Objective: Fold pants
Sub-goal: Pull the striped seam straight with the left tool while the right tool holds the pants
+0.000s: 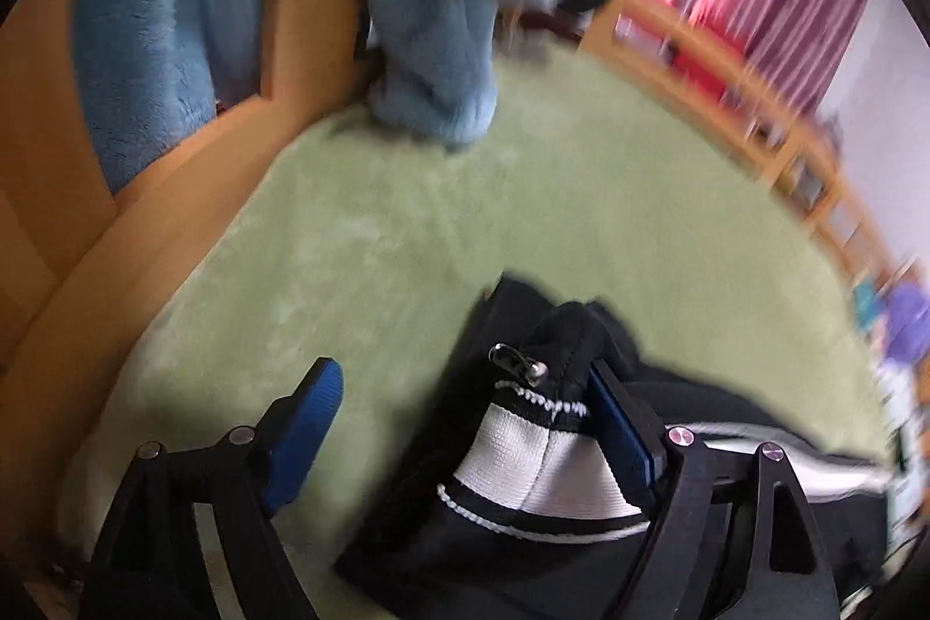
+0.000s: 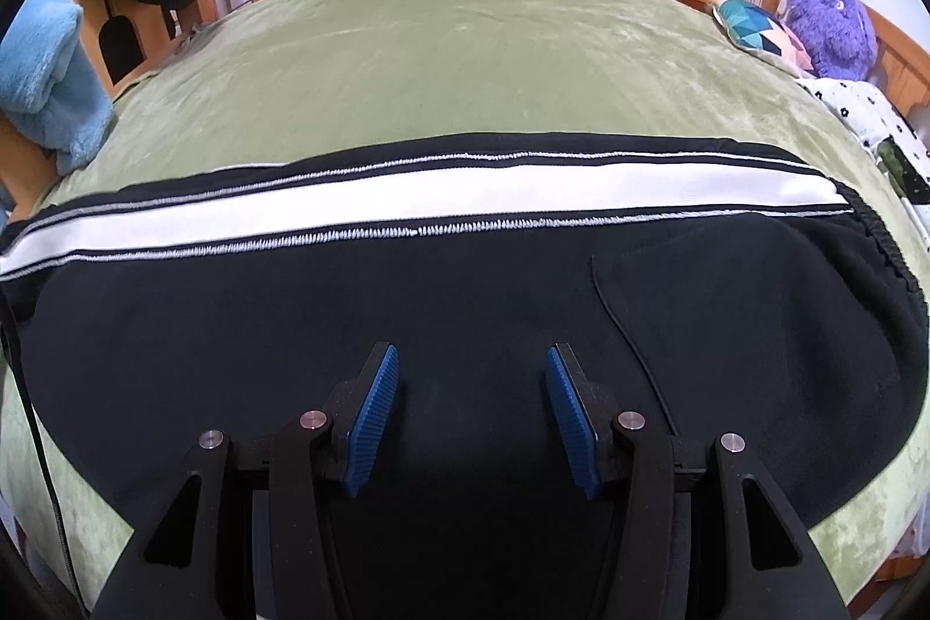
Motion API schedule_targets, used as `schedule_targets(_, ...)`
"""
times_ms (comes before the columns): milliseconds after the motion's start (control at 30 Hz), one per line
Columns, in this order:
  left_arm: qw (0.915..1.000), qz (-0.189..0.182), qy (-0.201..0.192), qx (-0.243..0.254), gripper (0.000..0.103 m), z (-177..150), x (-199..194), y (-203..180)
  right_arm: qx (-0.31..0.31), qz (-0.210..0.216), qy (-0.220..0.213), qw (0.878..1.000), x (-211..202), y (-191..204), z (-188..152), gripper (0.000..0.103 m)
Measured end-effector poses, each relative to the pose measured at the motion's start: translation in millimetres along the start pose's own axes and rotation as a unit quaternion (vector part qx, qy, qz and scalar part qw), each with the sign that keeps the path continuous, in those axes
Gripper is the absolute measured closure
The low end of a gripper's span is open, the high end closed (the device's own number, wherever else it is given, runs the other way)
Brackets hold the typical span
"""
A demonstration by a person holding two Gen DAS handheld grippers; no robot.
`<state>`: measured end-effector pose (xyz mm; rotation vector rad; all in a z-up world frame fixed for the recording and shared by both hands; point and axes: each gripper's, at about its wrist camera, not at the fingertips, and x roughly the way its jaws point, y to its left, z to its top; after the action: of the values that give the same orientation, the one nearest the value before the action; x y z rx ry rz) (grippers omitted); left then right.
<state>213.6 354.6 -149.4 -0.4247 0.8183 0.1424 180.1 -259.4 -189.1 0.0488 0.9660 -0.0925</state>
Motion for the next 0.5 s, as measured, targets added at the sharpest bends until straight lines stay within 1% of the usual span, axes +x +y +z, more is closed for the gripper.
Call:
schedule_targets(33, 1.0000, 0.009, 0.002, 0.004, 0.015, 2.1, -2.1, -1.3, 0.000, 0.001, 0.001, 1.000, -2.9, 0.0, -2.3, 0.051)
schedule_targets(67, 0.9996, 0.023, -0.002, 0.018, 0.015, 3.6, -4.8, -5.3, 0.000, 0.001, 0.003, 1.000, -4.3, -0.2, -3.4, 0.051)
schedule_targets(167, 0.9977, 0.042, -0.032, 0.042, 0.016, 6.0, -16.8, -13.3, 0.004, 0.001, 0.005, 1.000, -7.9, -1.7, -5.4, 0.051)
schedule_targets(200, 0.9979, 0.038, -0.034, 0.039, 0.016, 7.0, -21.0, -13.8, 0.005, 0.001, 0.004, 1.000, -9.5, -1.9, -5.4, 0.051)
schedule_targets(233, 0.9986, 0.017, -0.039, 0.033, 0.016, 7.8, -26.4, -12.4, 0.005, 0.001, 0.003, 1.000, -10.8, -1.4, -5.9, 0.051)
schedule_targets(267, 0.9991, -0.012, -0.033, 0.025, 0.013, 8.1, -29.9, -10.4, 0.005, 0.000, 0.002, 1.000, -12.2, -1.1, -5.5, 0.051)
schedule_targets(300, 0.9993, -0.026, -0.017, 0.022, 0.011, 7.9, -30.2, -11.5, 0.006, -0.001, 0.001, 1.000, -13.1, -1.0, -4.7, 0.051)
schedule_targets(333, 0.9992, -0.032, -0.004, 0.024, 0.011, 7.0, -28.8, -12.9, 0.008, 0.003, 0.000, 1.000, -14.4, -0.5, -4.0, 0.051)
schedule_targets(367, 0.9991, -0.027, 0.007, 0.033, 0.011, 4.2, -27.2, -15.5, 0.008, 0.006, -0.001, 1.000, -15.0, 0.1, -4.0, 0.051)
schedule_targets(400, 0.9988, -0.018, 0.009, 0.045, 0.011, 0.0, -26.1, -17.9, 0.007, 0.007, -0.001, 1.000, -15.5, 0.5, -3.6, 0.051)
schedule_targets(467, 0.9978, -0.013, 0.011, 0.064, 0.011, -9.4, -17.2, -18.5, 0.002, 0.007, -0.007, 1.000, -17.0, 3.4, -3.9, 0.051)
schedule_targets(500, 0.9978, -0.008, 0.015, 0.063, 0.012, -12.7, -10.1, -15.9, 0.001, 0.008, -0.007, 1.000, -17.2, 3.3, -4.9, 0.051)
